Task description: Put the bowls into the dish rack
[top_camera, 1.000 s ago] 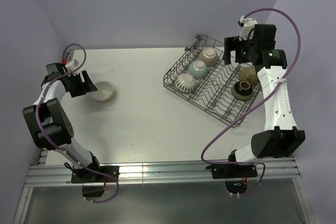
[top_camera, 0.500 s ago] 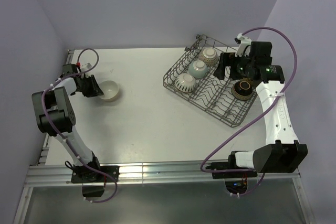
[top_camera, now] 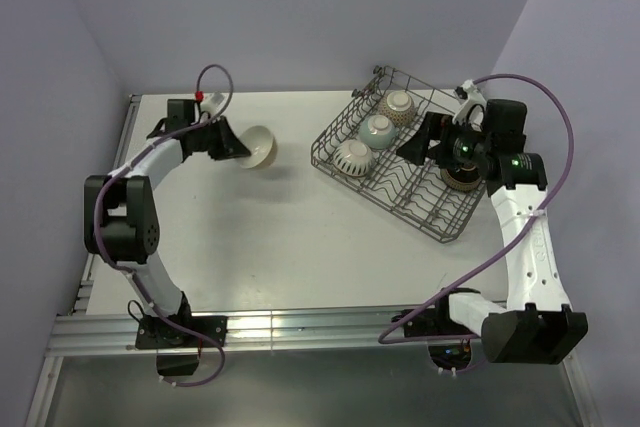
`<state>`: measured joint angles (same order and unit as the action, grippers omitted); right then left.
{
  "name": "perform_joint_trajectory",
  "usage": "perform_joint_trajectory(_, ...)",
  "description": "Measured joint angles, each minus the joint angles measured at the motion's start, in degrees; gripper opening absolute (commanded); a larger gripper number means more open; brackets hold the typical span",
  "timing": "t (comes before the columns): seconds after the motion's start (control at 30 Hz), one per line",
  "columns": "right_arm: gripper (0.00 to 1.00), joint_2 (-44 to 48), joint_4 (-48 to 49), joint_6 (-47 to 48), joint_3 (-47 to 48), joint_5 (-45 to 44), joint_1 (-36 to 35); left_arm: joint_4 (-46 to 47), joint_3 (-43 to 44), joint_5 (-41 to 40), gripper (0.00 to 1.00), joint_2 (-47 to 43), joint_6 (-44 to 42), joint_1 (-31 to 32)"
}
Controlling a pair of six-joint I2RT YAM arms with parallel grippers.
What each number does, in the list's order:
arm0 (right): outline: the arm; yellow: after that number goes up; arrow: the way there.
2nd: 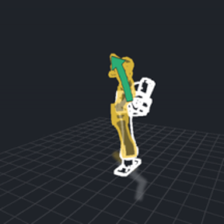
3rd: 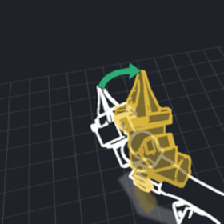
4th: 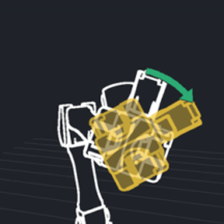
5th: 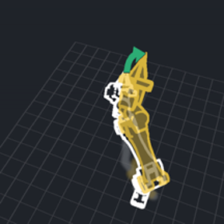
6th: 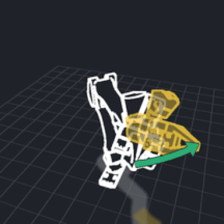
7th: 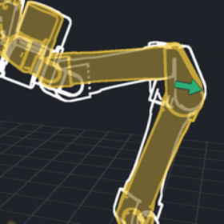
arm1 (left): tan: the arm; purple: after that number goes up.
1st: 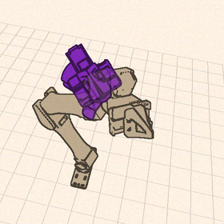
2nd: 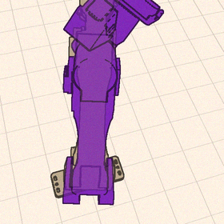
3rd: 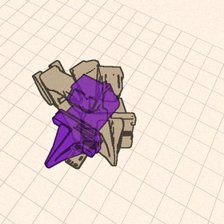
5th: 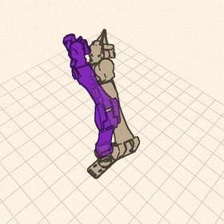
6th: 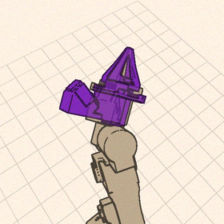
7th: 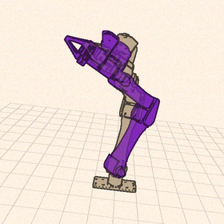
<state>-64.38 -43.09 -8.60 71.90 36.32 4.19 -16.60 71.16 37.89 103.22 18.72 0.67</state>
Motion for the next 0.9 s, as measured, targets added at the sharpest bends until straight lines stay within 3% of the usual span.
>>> perform_joint_trajectory(0.23,1.00,3.45,2.16,-3.87,-0.68,7.06,5.88,12.85,7.74,2.05,0.00,-3.34,13.46,14.80)
perform_joint_trajectory(0.5,1.00,5.46,2.32,-6.01,-2.91,13.16,11.72,27.19,18.80,2.89,0.00,3.69,25.86,28.13)
perform_joint_trajectory(0.9,1.00,13.66,9.99,-17.31,-11.39,15.13,12.63,47.41,18.60,6.93,0.00,16.65,45.70,36.74)
